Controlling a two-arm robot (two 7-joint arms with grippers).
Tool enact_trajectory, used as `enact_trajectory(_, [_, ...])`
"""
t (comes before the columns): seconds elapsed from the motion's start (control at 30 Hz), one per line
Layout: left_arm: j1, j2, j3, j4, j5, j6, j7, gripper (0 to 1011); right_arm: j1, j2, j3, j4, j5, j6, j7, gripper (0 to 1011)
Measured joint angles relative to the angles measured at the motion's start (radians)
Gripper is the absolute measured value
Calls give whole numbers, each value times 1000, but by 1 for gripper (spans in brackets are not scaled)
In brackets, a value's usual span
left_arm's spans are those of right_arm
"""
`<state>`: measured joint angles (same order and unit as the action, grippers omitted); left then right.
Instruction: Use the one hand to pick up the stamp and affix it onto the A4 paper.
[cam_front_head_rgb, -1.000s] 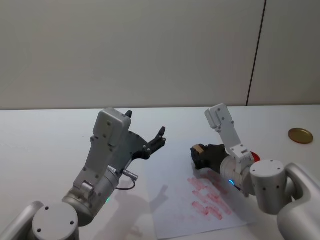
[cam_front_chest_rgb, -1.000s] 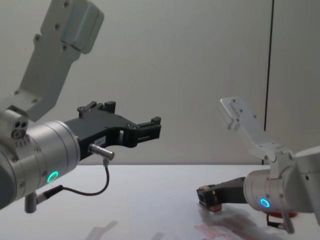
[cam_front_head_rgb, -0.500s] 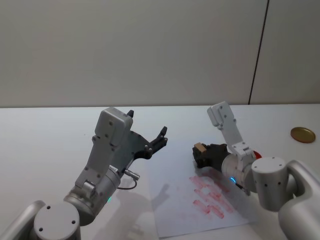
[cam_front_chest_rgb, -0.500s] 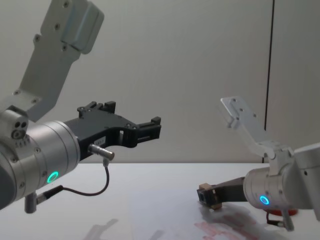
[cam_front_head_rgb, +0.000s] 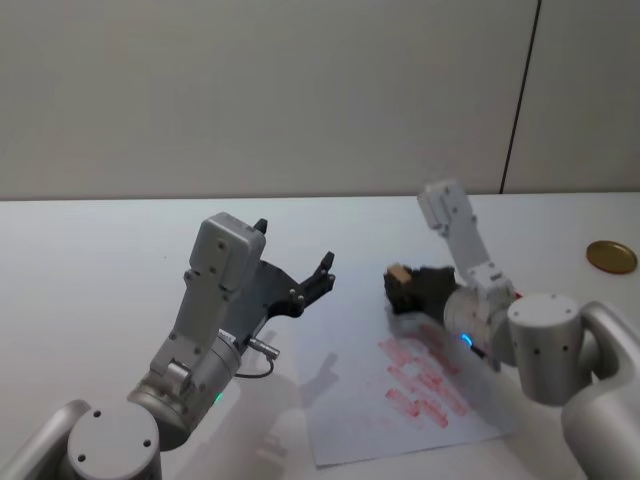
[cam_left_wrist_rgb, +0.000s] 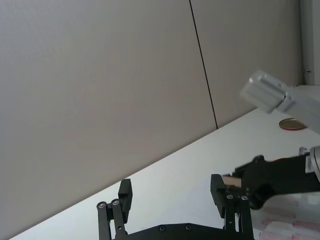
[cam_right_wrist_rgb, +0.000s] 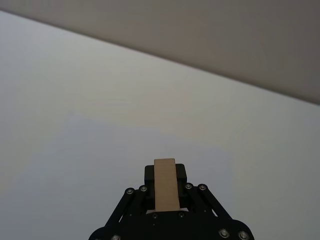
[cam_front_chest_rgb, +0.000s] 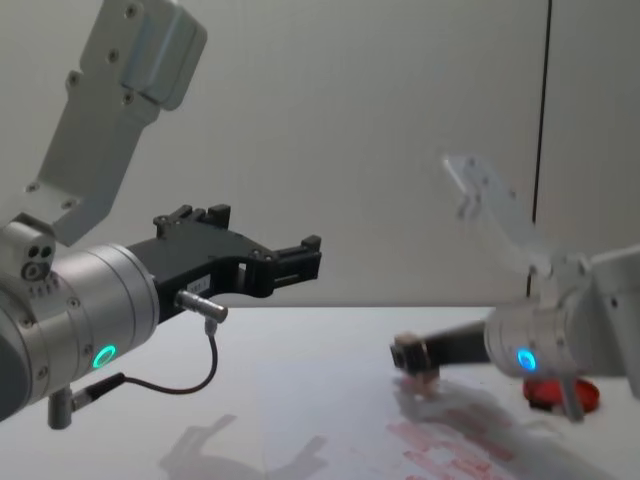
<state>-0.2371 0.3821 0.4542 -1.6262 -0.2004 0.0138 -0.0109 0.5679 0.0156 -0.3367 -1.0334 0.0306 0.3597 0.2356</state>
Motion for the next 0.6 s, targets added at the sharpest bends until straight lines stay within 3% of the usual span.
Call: enact_trajectory(0.6, [0, 0, 0, 0, 0, 0, 0, 993, -54, 36, 35, -305, 46, 39, -72, 217])
